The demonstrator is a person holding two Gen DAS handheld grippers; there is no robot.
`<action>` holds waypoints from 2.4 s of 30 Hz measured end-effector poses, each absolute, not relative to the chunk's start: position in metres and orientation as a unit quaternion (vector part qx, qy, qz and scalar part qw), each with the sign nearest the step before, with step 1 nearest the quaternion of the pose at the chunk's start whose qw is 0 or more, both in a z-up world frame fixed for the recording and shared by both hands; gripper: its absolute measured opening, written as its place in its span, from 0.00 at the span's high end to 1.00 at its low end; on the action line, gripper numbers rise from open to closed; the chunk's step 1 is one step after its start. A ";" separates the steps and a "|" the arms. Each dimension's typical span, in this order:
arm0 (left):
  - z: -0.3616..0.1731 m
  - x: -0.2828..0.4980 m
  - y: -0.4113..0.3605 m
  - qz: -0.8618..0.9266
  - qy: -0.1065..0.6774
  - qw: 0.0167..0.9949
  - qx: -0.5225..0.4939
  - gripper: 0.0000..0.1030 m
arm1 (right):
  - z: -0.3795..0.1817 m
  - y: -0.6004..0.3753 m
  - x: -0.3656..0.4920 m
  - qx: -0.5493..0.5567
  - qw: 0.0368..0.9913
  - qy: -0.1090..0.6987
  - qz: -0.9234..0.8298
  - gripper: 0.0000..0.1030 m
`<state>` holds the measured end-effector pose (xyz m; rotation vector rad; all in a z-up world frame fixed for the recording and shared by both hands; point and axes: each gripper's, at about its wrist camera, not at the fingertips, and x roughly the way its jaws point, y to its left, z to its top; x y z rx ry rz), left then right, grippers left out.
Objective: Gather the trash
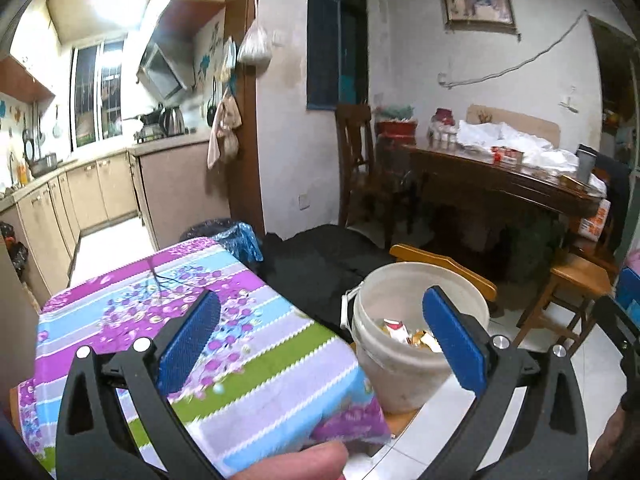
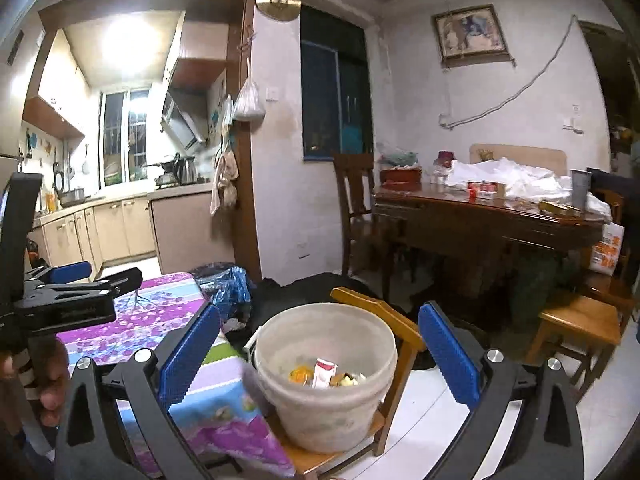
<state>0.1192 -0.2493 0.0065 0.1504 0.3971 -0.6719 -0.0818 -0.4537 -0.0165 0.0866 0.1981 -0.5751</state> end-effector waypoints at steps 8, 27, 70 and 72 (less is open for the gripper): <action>-0.006 0.059 -0.206 -0.344 0.166 0.922 0.056 0.05 | -0.040 -0.381 -0.157 0.031 0.949 0.058 -0.310 0.04; -0.012 0.013 -0.168 -0.326 0.111 0.939 0.017 0.05 | -0.032 -0.344 -0.201 0.034 0.960 0.000 -0.277 0.04; -0.018 0.017 -0.165 -0.332 0.132 0.933 0.026 0.05 | -0.034 -0.356 -0.173 0.031 0.968 0.026 -0.247 0.04; -0.018 0.016 -0.166 -0.333 0.131 0.933 0.027 0.05 | -0.035 -0.356 -0.173 0.031 0.968 0.025 -0.247 0.04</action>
